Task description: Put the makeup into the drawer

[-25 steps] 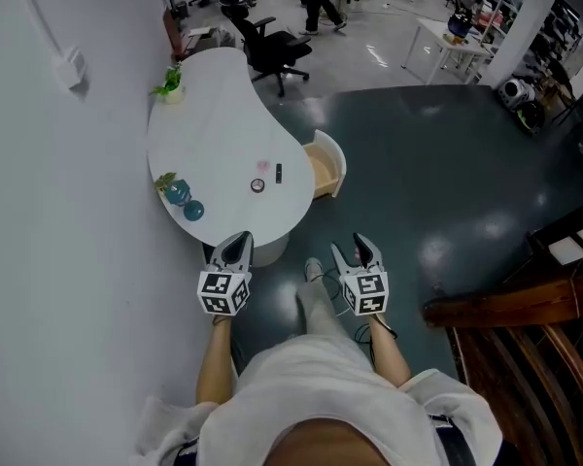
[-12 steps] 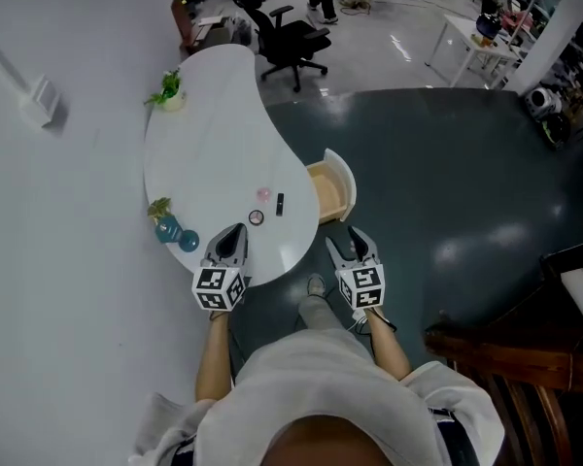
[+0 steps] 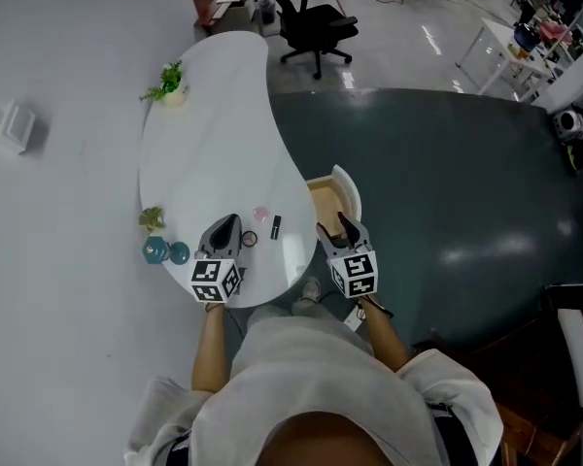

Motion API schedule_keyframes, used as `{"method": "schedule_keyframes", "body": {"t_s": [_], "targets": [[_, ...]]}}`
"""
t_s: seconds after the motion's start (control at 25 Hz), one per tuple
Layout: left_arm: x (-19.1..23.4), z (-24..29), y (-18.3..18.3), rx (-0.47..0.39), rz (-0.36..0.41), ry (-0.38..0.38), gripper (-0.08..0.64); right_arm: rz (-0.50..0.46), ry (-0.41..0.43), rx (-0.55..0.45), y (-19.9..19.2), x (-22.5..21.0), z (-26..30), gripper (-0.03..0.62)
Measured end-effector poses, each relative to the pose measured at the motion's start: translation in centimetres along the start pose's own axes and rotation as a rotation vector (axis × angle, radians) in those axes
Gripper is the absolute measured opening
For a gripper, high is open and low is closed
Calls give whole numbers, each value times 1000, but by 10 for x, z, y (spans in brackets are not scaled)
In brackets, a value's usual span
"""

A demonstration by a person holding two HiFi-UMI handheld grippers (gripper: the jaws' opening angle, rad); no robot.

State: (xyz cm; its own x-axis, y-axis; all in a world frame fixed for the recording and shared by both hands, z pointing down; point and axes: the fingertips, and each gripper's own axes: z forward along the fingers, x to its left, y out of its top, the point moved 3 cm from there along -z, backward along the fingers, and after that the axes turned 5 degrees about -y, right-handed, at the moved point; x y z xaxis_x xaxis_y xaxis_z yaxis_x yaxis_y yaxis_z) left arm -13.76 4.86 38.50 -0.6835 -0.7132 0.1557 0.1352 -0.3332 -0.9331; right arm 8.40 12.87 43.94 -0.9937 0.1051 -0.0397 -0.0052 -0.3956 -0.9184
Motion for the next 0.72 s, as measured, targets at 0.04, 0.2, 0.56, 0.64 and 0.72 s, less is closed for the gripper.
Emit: {"method": "schedule_keyframes", "body": {"t_s": [0.04, 0.2, 0.56, 0.64, 0.72], "targets": [[4, 4, 0, 4, -5, 9, 12, 2, 8, 6, 0, -2, 7, 210], [16, 14, -3, 25, -19, 28, 12, 6, 40, 38, -4, 1, 24, 209], [54, 16, -22, 45, -53, -6, 12, -3, 62, 126, -22, 46, 60, 209], [63, 13, -25, 43, -66, -20, 12, -1, 67, 151, -27, 61, 67, 209], [71, 11, -27, 35, -77, -37, 12, -3, 69, 178, -33, 75, 77, 209]]}}
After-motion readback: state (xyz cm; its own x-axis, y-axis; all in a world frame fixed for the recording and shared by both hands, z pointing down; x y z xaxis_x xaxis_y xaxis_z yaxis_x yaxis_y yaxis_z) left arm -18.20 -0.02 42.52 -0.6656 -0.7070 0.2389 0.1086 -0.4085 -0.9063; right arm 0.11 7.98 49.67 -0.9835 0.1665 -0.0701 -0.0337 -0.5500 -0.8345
